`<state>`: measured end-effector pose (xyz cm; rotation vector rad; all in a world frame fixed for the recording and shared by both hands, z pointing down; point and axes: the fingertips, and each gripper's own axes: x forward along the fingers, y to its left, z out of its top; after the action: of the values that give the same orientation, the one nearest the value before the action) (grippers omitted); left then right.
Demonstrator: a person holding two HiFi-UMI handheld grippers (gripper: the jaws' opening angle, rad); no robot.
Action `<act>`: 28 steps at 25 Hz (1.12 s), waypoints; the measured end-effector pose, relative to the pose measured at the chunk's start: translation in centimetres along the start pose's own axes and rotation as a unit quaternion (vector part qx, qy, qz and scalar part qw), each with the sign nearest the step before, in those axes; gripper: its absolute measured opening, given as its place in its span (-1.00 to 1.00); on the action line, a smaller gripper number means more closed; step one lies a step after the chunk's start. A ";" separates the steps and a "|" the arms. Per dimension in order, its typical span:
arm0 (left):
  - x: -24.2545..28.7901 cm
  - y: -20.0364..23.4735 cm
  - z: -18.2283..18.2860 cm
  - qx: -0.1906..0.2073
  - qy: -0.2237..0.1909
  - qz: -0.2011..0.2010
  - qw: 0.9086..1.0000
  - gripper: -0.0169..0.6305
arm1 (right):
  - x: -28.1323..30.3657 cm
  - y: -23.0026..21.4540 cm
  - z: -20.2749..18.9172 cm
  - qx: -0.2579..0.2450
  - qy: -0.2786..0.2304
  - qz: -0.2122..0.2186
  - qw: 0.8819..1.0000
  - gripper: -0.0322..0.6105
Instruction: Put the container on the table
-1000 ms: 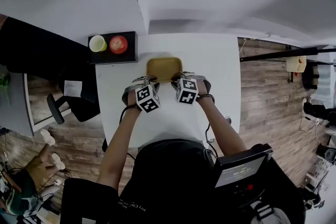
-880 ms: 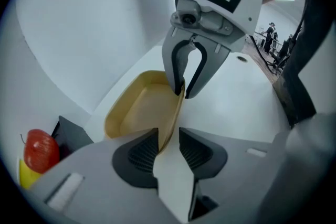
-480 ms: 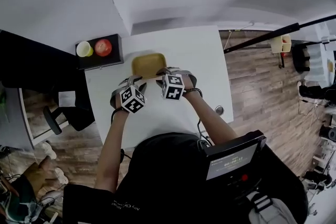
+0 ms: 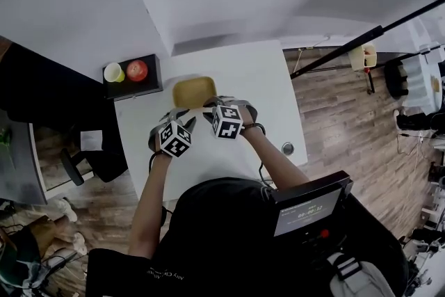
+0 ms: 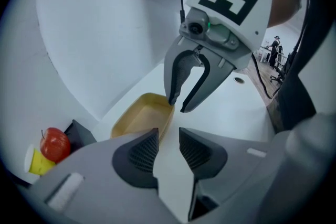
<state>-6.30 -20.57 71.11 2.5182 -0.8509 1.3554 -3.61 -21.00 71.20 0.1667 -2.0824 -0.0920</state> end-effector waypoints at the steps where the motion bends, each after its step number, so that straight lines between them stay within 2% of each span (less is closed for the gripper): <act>1: -0.3 0.0 0.2 -0.004 -0.005 0.003 1.000 -0.56 | -0.2 0.1 0.0 0.002 -0.002 -0.002 1.000 -0.60; 12: -4.0 0.5 2.8 -0.058 -0.084 0.040 0.994 -0.64 | -2.7 0.8 1.6 0.031 -0.040 -0.022 0.998 -0.66; 15: -5.3 0.4 3.5 -0.075 -0.111 0.052 0.990 -0.82 | -3.4 1.2 2.2 0.030 -0.049 -0.029 0.998 -0.68; 18: -6.4 0.2 4.3 -0.087 -0.138 0.058 0.985 -0.89 | -4.7 1.1 3.3 0.037 -0.071 -0.043 0.996 -0.72; 22: -8.5 1.0 6.0 -0.111 -0.187 0.077 0.973 -0.91 | -6.8 -0.1 5.1 0.053 -0.112 -0.074 0.989 -0.82; 28: -13.9 3.2 9.6 -0.118 -0.279 0.124 0.945 -0.91 | -11.4 -1.6 8.8 0.071 -0.195 -0.126 0.970 -0.85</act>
<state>-7.12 -21.33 53.98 2.6895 -1.3760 0.5203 -5.58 -20.84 56.85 0.5387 -2.4507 -0.1374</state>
